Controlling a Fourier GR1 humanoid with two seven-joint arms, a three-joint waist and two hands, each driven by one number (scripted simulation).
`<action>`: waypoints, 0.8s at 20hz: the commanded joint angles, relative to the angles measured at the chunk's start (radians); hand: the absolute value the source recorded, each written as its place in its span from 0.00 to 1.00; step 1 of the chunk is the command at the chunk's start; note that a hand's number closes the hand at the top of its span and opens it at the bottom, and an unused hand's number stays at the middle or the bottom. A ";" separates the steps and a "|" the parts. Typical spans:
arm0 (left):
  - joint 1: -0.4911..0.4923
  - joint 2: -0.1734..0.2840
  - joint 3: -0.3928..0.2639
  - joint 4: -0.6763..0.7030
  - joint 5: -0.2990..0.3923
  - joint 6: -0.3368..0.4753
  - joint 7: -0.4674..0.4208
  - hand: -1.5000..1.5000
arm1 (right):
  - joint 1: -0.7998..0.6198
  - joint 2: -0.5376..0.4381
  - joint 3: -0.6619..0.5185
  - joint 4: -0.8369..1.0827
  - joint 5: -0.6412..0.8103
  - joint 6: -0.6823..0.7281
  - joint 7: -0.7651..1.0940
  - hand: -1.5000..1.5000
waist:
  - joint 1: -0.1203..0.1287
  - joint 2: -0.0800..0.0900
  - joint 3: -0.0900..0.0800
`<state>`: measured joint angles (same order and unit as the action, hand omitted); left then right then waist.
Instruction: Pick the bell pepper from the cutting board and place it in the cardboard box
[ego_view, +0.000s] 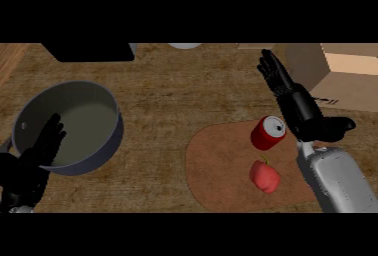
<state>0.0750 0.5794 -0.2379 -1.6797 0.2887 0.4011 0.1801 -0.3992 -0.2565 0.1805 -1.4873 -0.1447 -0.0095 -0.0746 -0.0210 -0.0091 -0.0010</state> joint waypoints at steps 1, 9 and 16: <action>-0.047 0.012 -0.003 0.006 -0.029 -0.052 -0.032 0.50 | -0.003 -0.004 0.009 -0.136 0.114 -0.148 0.121 0.00 | 0.004 0.003 0.000; -0.094 0.085 -0.022 -0.065 -0.079 -0.127 -0.148 0.50 | 0.092 -0.363 -0.117 -0.213 0.490 -0.295 0.359 0.00 | -0.196 -0.048 -0.015; -0.128 0.091 -0.032 -0.046 -0.075 -0.197 -0.203 0.50 | 0.251 -0.505 0.022 -0.560 0.748 -0.177 0.579 0.00 | -0.117 -0.023 -0.010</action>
<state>-0.0324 0.6623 -0.2612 -1.7319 0.2207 0.2373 0.0015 -0.2065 -0.6796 0.1428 -1.9015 0.4745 -0.2489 0.3796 -0.1591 -0.0392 -0.0114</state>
